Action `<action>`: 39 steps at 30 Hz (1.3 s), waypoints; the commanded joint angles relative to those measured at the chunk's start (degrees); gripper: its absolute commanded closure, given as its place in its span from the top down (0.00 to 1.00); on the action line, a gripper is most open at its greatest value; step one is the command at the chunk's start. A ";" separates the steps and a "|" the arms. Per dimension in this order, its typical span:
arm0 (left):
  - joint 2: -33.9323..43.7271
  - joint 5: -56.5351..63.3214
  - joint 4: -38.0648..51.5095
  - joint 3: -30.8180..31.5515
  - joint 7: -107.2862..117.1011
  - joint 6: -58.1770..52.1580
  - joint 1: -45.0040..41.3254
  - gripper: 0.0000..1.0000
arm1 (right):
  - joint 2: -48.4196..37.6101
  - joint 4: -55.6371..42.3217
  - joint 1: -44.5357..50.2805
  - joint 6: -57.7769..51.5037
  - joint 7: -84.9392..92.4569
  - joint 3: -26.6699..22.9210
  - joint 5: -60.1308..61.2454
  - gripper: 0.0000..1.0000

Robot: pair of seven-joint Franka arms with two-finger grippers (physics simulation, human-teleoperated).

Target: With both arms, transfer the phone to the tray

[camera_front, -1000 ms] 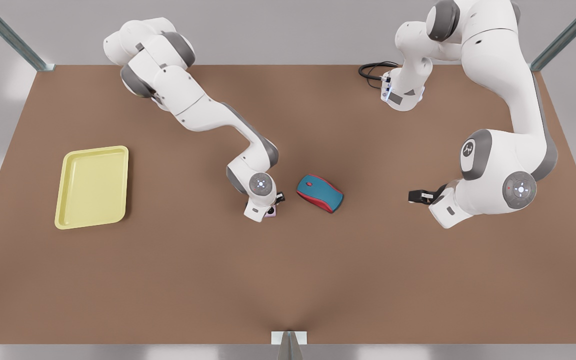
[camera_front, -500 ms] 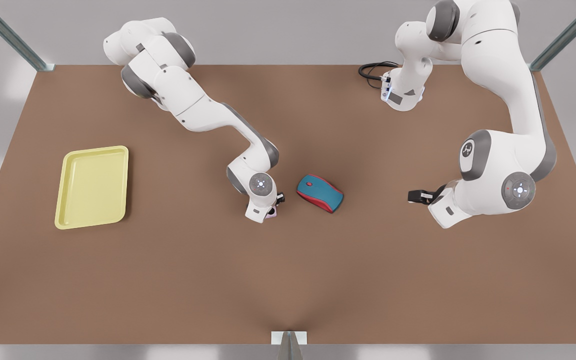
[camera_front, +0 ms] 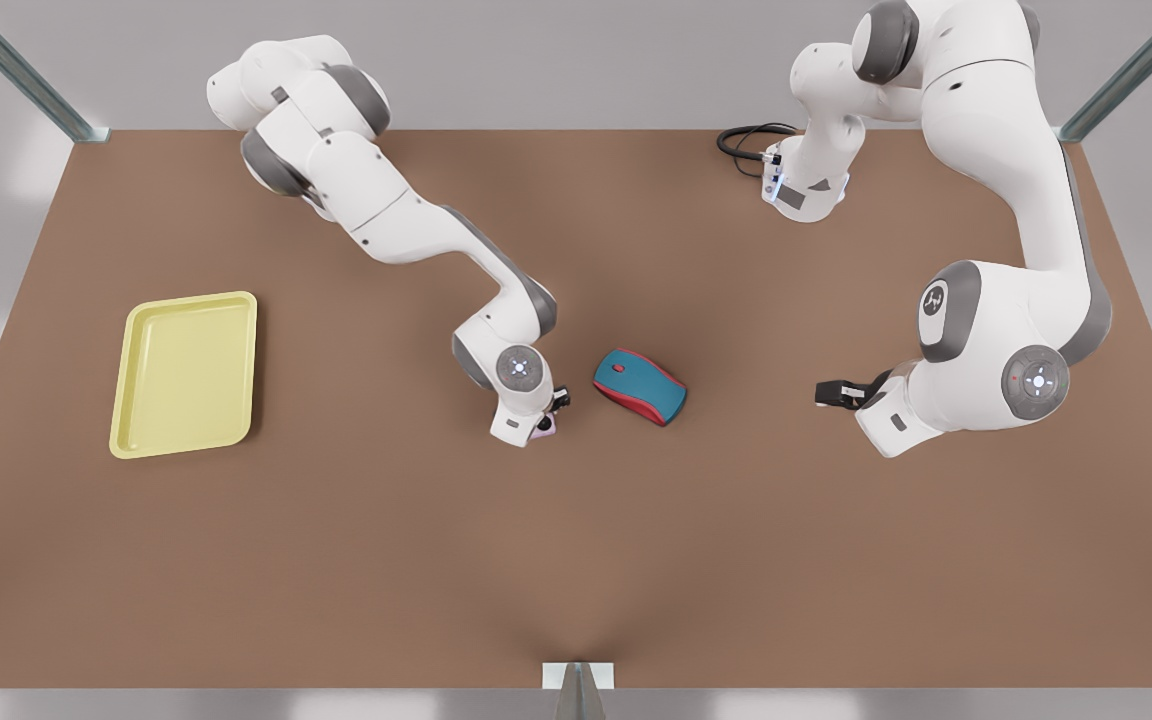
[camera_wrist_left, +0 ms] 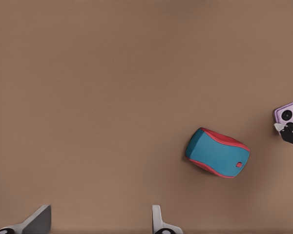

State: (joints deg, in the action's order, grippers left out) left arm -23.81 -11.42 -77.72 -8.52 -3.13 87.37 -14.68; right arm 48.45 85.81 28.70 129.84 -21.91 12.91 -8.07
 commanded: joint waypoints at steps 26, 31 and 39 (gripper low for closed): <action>1.93 -4.93 3.28 -0.62 -0.12 -0.53 0.18 1.00 | -39.14 39.52 -49.70 1.21 47.48 0.09 1.13 0.82; 3.07 -5.19 3.37 -0.62 -0.04 -1.59 0.18 1.00 | -38.35 43.73 -58.67 5.94 61.37 -2.63 1.04 0.82; 7.03 -0.62 4.25 -4.22 0.84 -3.52 0.18 1.00 | -32.72 51.21 -64.12 19.31 71.57 -5.97 0.60 0.94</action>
State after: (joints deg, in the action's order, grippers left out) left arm -17.14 -13.74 -73.54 -12.60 -2.96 84.97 -14.40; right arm 15.23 136.92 -35.19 141.88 20.04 7.52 -7.40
